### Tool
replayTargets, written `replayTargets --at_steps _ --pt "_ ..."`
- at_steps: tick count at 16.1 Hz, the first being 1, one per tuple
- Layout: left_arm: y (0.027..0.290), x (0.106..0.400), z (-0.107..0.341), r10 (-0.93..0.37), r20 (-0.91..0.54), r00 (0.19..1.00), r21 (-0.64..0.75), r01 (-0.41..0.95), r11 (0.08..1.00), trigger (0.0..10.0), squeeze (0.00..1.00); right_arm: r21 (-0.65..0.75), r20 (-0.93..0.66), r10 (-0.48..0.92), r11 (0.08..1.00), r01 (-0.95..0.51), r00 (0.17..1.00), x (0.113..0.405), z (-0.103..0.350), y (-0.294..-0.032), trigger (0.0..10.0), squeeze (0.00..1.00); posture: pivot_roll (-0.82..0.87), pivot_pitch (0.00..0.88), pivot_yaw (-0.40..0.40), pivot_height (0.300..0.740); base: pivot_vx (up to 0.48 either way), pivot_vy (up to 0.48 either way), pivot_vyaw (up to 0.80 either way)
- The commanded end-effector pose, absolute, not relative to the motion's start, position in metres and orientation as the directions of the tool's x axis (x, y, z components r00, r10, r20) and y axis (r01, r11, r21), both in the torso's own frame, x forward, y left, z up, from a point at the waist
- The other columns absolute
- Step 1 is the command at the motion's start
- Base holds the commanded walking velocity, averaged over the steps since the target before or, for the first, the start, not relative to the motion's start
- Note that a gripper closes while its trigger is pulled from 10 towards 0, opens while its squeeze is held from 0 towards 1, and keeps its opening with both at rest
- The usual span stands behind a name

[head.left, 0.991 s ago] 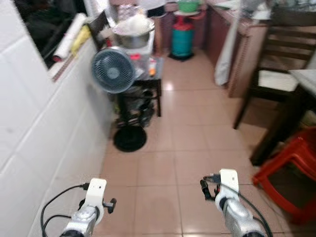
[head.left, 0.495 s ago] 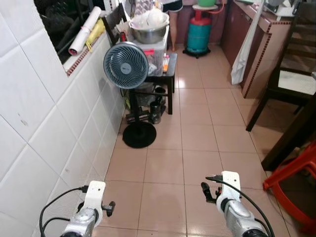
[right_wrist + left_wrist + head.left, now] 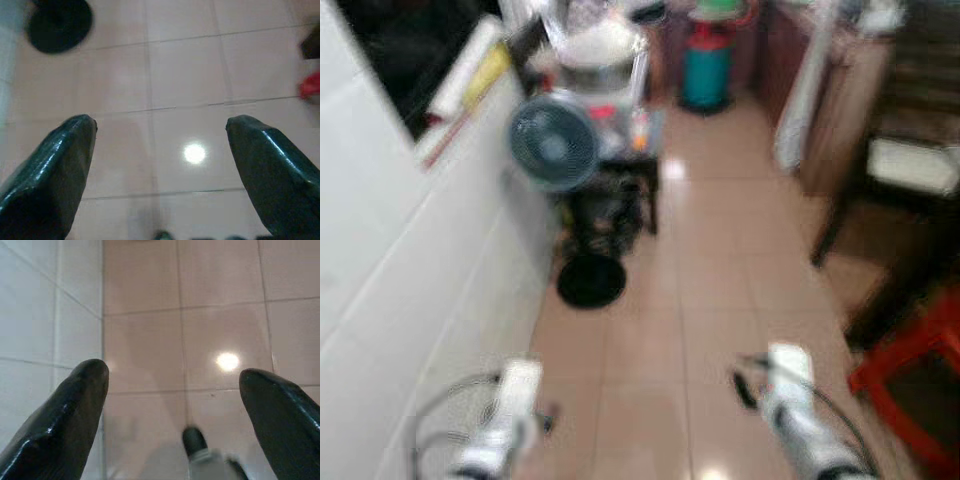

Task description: Setting the table

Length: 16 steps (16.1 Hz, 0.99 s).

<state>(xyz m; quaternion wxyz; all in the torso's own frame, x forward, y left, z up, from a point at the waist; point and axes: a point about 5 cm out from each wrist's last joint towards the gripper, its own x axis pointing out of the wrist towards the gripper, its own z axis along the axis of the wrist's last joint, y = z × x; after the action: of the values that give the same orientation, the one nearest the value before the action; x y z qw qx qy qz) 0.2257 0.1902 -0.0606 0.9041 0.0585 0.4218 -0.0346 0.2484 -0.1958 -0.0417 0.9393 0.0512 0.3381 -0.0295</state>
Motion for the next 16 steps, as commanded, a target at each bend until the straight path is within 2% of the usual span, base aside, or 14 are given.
replayTargets --at_steps 1,5,8,13,14,16 --pt "0.206 0.22 -0.061 0.024 -0.779 0.626 0.105 0.092 0.99 10.0 0.0 0.115 -0.633 0.021 0.991 0.067 0.774 0.252 -0.041 -0.181 10.0 0.0 -0.14 0.0 0.035 0.74 0.322 0.0 0.0" --pt "0.206 0.22 -0.062 0.029 -0.779 0.626 0.1 0.079 0.992 10.0 0.0 0.103 -0.652 0.024 0.993 0.057 0.758 0.248 -0.044 -0.183 10.0 0.0 -0.13 0.0 0.024 0.74 0.313 0.0 0.0" --pt "0.209 0.223 -0.059 0.058 -0.762 0.645 0.089 0.016 0.996 10.0 0.0 0.091 -0.663 0.02 0.994 0.054 0.749 0.247 -0.045 -0.186 10.0 0.0 -0.1 0.0 -0.011 0.74 0.0 0.0 0.0" --pt "0.228 0.221 -0.056 0.169 -0.749 0.64 0.139 -0.098 0.985 10.0 0.0 0.075 -0.692 0.09 0.996 -0.052 0.716 0.248 -0.046 -0.177 10.0 0.0 -0.04 0.0 -0.094 0.74 0.0 0.0 0.0" --pt "0.231 0.219 -0.057 0.182 -0.751 0.635 0.147 -0.108 0.983 10.0 0.0 0.056 -0.691 0.116 0.993 -0.107 0.714 0.251 -0.045 -0.172 10.0 0.0 -0.04 0.0 -0.094 0.74 0.0 0.0 0.0" --pt "0.231 0.218 -0.057 0.171 -0.753 0.636 0.153 -0.083 0.985 10.0 0.0 0.042 -0.685 0.102 0.994 -0.101 0.721 0.253 -0.043 -0.171 10.0 0.0 -0.03 0.0 -0.07 0.74 0.0 0.0 0.0"
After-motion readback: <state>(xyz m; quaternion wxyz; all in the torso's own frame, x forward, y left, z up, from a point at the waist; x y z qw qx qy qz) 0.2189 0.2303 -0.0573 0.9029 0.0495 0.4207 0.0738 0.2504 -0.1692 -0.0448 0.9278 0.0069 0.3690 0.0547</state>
